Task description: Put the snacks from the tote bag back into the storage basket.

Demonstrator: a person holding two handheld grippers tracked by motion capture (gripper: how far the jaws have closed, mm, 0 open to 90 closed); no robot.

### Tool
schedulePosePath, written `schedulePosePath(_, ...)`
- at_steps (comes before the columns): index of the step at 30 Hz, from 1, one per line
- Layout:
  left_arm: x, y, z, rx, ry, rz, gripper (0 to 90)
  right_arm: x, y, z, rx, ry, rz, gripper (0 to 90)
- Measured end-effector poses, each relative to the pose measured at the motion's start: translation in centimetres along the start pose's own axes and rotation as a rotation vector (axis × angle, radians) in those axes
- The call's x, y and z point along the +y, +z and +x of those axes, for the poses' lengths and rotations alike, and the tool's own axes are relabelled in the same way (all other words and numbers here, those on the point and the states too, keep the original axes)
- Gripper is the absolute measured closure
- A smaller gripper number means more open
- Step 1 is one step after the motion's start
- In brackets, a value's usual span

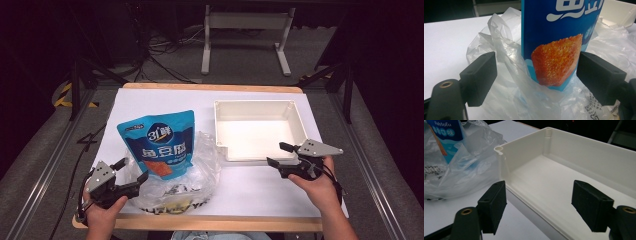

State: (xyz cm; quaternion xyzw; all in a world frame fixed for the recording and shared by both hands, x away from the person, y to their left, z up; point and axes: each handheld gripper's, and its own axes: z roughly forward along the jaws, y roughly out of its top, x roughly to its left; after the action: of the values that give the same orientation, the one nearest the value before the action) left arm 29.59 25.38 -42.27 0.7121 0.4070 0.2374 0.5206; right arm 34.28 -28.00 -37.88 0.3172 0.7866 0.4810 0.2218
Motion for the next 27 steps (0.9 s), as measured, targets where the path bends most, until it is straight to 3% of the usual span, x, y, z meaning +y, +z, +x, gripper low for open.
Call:
schedulePosePath(14, 0.0, 0.0, 0.2, 0.011, 0.000, 0.000, 16.8, 0.5, 0.1, 0.4, 0.006, -0.017, -0.004, 29.9)
schedulePosePath(27, -0.2, 0.2, 0.2, 0.025, -0.008, 0.008, 16.4, 3.5, 2.6, 2.4, 0.102, -0.098, -0.027, 30.0)
